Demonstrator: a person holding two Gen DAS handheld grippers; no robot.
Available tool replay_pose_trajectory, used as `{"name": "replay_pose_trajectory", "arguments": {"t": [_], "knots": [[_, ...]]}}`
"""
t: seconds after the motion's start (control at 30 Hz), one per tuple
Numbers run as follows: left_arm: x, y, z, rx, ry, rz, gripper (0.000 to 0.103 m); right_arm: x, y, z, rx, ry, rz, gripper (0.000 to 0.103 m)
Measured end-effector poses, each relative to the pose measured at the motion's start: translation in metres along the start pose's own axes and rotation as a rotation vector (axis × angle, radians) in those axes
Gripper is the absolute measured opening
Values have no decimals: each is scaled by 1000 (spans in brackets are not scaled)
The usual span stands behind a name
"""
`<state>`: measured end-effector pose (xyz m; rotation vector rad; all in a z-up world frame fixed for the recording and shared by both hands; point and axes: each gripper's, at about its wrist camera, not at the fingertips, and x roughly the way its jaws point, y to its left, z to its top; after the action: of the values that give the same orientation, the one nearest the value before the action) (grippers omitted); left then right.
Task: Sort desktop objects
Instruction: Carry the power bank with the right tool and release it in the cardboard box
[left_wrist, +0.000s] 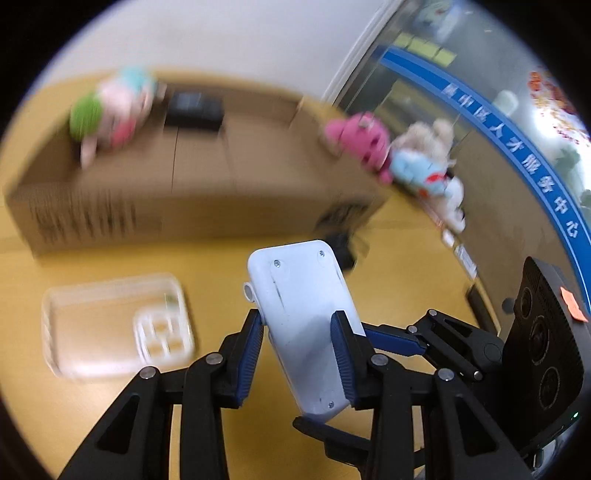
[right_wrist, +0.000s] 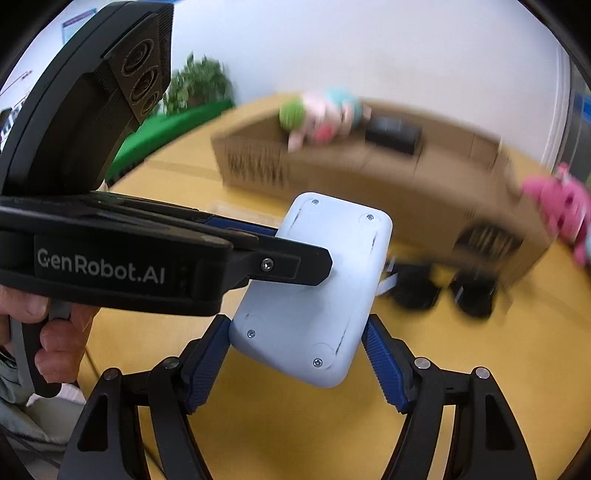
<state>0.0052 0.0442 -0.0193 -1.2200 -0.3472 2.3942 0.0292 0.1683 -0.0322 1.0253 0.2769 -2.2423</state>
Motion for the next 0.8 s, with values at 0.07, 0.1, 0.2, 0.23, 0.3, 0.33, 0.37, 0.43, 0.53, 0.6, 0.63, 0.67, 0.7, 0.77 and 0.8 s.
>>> {"name": "replay_pose_trajectory", "arguments": {"t": [0.07, 0.1, 0.2, 0.23, 0.3, 0.33, 0.37, 0.43, 0.53, 0.6, 0.63, 0.67, 0.7, 0.77, 0.8], "knots": [[-18, -9, 26, 40, -60, -4, 37, -16, 0, 24, -21, -64, -28, 71], [-26, -14, 37, 60, -83, -4, 37, -24, -3, 37, -32, -98, -45, 71], [-46, -27, 75, 105, -151, -5, 37, -46, -11, 72, -58, -174, -78, 71], [-55, -32, 90, 128, -179, -12, 37, -55, -13, 84, -69, -202, -91, 71], [-70, -38, 118, 154, -223, -33, 37, -71, -20, 112, -81, -252, -106, 71], [-74, -42, 128, 164, -237, -35, 37, -75, -23, 125, -84, -269, -106, 71], [-80, -46, 142, 180, -255, -35, 37, -80, -27, 137, -90, -286, -110, 71], [-88, -54, 167, 204, -279, -29, 37, -90, -36, 161, -106, -316, -127, 71], [-96, -59, 195, 217, -299, -37, 37, -102, -52, 191, -115, -351, -135, 71], [-95, -61, 214, 228, -318, -34, 37, -103, -61, 208, -119, -356, -139, 71], [-94, -61, 221, 232, -323, -30, 37, -103, -68, 218, -121, -356, -140, 71], [-93, -61, 230, 231, -328, -28, 37, -102, -74, 226, -119, -354, -137, 71], [-90, -59, 238, 231, -331, -27, 37, -101, -79, 233, -115, -352, -134, 71], [-86, -57, 253, 229, -332, -28, 37, -98, -94, 247, -101, -350, -129, 71], [-82, -56, 261, 229, -331, -26, 37, -94, -100, 254, -97, -349, -128, 71]]}}
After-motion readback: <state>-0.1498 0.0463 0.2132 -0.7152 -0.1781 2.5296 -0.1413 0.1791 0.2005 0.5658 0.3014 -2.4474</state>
